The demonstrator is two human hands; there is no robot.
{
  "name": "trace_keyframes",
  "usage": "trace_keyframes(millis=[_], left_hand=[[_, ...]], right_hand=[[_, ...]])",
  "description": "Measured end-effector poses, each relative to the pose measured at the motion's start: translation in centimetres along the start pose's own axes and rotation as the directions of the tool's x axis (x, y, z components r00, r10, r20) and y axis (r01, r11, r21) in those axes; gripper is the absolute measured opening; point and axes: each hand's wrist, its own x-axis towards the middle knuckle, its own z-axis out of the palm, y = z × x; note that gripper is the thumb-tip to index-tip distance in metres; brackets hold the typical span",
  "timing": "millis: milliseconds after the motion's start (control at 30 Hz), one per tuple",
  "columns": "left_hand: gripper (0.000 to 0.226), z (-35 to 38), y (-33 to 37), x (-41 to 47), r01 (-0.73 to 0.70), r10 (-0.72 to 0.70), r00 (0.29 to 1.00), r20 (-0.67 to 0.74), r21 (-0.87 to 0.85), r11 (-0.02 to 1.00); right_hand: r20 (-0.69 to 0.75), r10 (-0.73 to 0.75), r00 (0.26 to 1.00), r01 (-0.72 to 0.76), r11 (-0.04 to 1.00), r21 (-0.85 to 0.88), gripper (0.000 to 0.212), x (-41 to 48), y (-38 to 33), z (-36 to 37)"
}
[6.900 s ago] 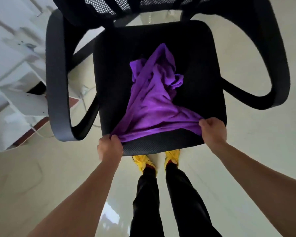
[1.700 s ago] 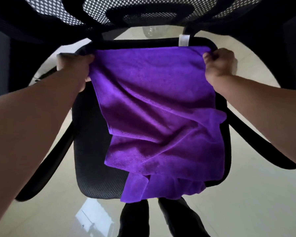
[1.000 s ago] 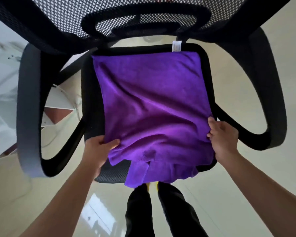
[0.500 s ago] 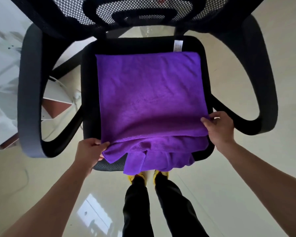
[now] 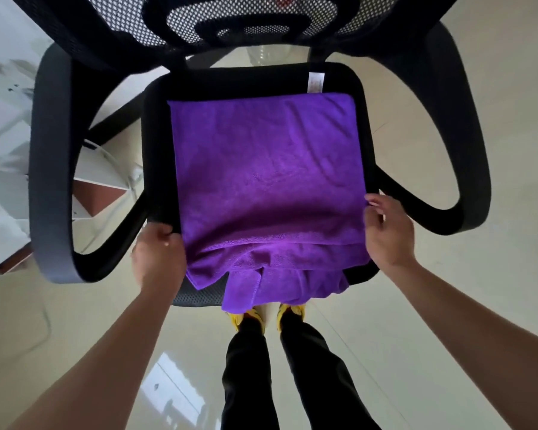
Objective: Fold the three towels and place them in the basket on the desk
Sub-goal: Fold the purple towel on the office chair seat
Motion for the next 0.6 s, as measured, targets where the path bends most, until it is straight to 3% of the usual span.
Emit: trace_keyframes(millis=[67,133,233,300,367,433,533,600], left_hand=[[0.021,0.1,-3.1,-2.2,0.265,-0.269,0.963,-0.027,-0.111,0.958],[0.019,1.0,-6.2,-5.5,0.439,-0.429,0.898,0.094,-0.151,0.886],[0.015,3.0,-6.7,-9.7,0.496,-0.406,0.790,0.459,-0.090,0.864],[0.029,5.0,-5.7,-11.3,0.516,-0.369,0.728,0.577,-0.107,0.850],[0.042,6.2,-5.2,-11.5,0.546,-0.389,0.732,0.559,-0.139,0.826],[0.046,6.9,-5.6,-11.7,0.453,-0.355,0.802,0.481,-0.102,0.886],[0.038,6.1,-6.2,-12.8,0.223,-0.190,0.899,0.394,-0.040,0.974],[0.033,5.0,-6.1,-13.4,0.226,-0.183,0.925,0.333,-0.097,0.969]], right_hand=[[-0.063,0.083,0.995,-0.084,0.996,-0.008,0.022,-2.3,1.5,-1.4],[0.006,0.221,0.975,-0.220,0.972,-0.084,0.017,-5.0,3.6,-1.6],[0.306,0.445,0.842,-0.410,0.895,-0.174,0.010,-8.0,4.6,0.0],[0.402,0.452,0.796,-0.412,0.892,-0.188,0.037,-9.2,5.0,1.7],[0.418,0.466,0.780,-0.450,0.882,-0.142,0.056,-9.7,4.9,2.7],[0.419,0.485,0.768,-0.512,0.857,-0.054,0.060,-9.9,5.1,3.3],[0.432,0.413,0.802,-0.457,0.889,-0.002,0.050,-10.4,5.0,3.4],[0.351,0.364,0.863,-0.397,0.918,0.025,0.040,-10.9,4.6,2.9]])
